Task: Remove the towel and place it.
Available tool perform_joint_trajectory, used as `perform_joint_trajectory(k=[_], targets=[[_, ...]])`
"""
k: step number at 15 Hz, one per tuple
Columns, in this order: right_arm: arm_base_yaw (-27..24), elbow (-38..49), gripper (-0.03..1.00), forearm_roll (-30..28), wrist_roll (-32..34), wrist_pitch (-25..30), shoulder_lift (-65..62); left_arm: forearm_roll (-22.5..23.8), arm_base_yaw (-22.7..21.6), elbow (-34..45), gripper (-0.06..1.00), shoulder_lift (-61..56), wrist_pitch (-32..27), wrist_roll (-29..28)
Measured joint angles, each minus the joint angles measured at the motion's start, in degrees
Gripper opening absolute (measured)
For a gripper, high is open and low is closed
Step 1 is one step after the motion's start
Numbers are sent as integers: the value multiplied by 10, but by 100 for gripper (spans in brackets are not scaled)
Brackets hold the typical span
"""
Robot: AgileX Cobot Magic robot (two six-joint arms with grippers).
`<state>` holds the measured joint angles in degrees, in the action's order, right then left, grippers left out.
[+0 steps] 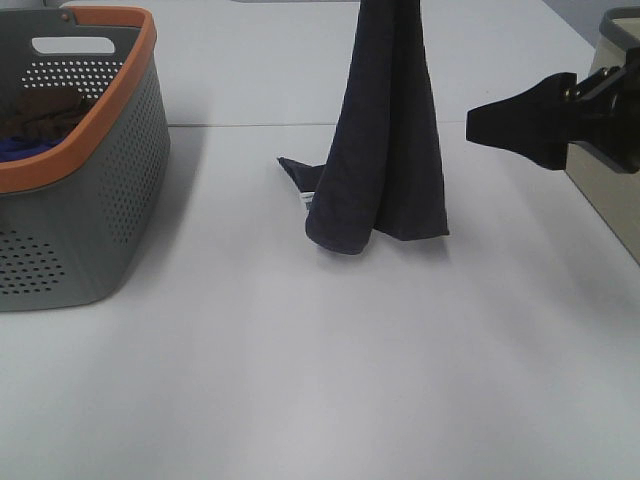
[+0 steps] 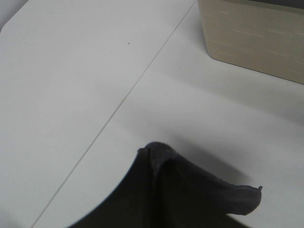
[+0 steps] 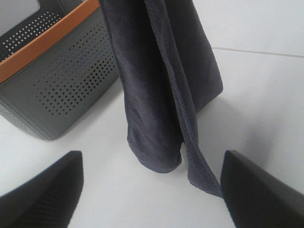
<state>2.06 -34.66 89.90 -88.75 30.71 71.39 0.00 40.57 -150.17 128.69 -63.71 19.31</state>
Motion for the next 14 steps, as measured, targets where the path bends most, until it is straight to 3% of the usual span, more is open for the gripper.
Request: perform_joint_trajectory(k=[3,7,14], targets=[[0,0,71,73,-101,0,67,0,0,0,0,-14,1,3],[0,-6,71,94,-207,4,141,-8,0,0,0,-21,1,5],[0,-52,71,98,-230,57,223,-41,0,0,0,-21,1,17]])
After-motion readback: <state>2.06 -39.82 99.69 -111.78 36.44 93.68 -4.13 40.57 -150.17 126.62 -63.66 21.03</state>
